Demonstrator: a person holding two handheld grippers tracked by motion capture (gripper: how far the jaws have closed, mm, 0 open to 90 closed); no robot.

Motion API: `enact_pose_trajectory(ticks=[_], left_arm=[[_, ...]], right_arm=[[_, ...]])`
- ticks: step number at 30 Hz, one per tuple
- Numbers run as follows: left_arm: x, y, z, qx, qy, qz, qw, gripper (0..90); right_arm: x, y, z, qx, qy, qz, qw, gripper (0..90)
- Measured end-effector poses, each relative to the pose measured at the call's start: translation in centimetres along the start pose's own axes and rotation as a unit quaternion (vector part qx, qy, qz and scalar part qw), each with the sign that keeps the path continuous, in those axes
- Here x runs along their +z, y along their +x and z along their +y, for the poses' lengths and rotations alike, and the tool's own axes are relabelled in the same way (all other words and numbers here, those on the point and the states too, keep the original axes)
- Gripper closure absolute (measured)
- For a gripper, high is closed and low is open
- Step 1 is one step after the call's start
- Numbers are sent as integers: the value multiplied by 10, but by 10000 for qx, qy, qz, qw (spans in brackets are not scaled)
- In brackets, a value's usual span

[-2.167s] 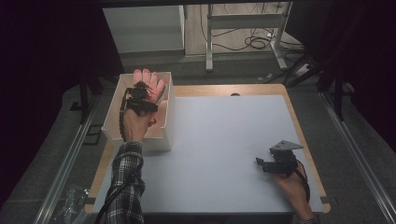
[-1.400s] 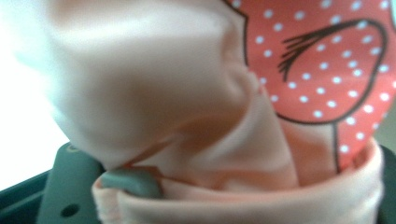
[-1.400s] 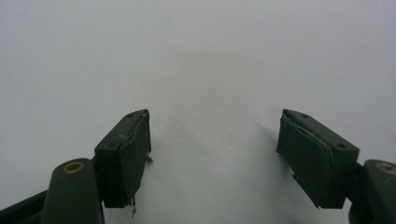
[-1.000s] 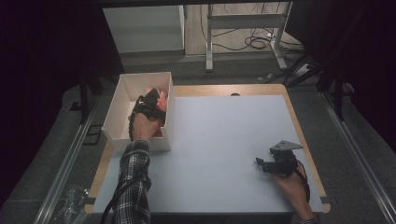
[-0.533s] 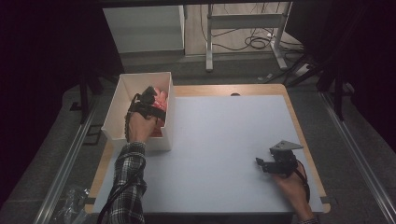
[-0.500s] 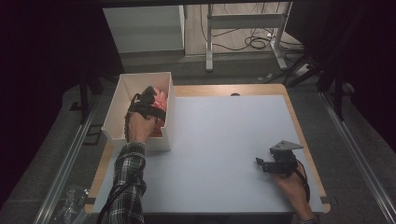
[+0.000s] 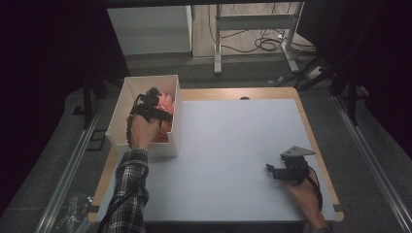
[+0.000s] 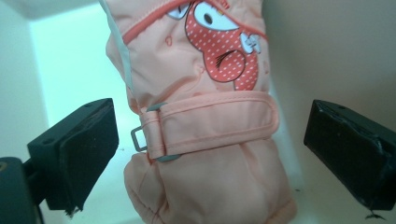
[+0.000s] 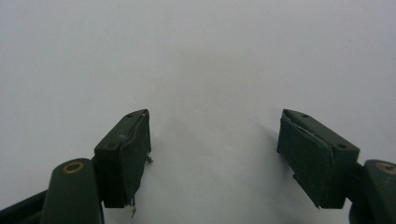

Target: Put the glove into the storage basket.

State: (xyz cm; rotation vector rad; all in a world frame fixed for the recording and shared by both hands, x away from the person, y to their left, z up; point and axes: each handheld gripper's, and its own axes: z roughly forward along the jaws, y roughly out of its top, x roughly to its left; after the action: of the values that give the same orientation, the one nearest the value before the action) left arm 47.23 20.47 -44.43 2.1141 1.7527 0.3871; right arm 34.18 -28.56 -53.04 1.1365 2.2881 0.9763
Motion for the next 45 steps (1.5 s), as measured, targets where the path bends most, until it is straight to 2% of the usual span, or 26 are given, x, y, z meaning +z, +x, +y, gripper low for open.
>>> enact_pose_trajectory(ticks=[9, 13, 20, 24, 30, 34, 35, 45], left_arm=[[-16, 0, 0, 130, -205, 39, 9997, 34], [-27, 1, -3, 253, -422, 52, 9988, 34], [-39, 3, -9, 325, -601, 2, 9977, 34], [-48, 4, -14, 403, -785, -48, 9961, 33], [-58, 1, -18, 506, -925, -134, 9943, 33], [-65, -2, -21, 561, -1042, -288, 9926, 33], [-68, -4, -22, 576, -1114, -373, 9914, 33], [-81, -14, -28, 733, -1312, -609, 9868, 33]], right_arm=[[0, 0, 0, 0, 0, -1, 10000, 260], [0, 0, 0, 3, 1, -3, 10000, 259], [0, 0, 0, 3, 2, -4, 10000, 260], [0, 0, 0, 4, 1, -3, 10000, 259], [0, 0, 0, 3, 0, -5, 10000, 259], [0, 0, 0, 2, -1, -7, 10000, 260], [0, 0, 0, -3, -4, -7, 10000, 259], [0, 0, 0, -7, -6, -12, 10000, 259]])
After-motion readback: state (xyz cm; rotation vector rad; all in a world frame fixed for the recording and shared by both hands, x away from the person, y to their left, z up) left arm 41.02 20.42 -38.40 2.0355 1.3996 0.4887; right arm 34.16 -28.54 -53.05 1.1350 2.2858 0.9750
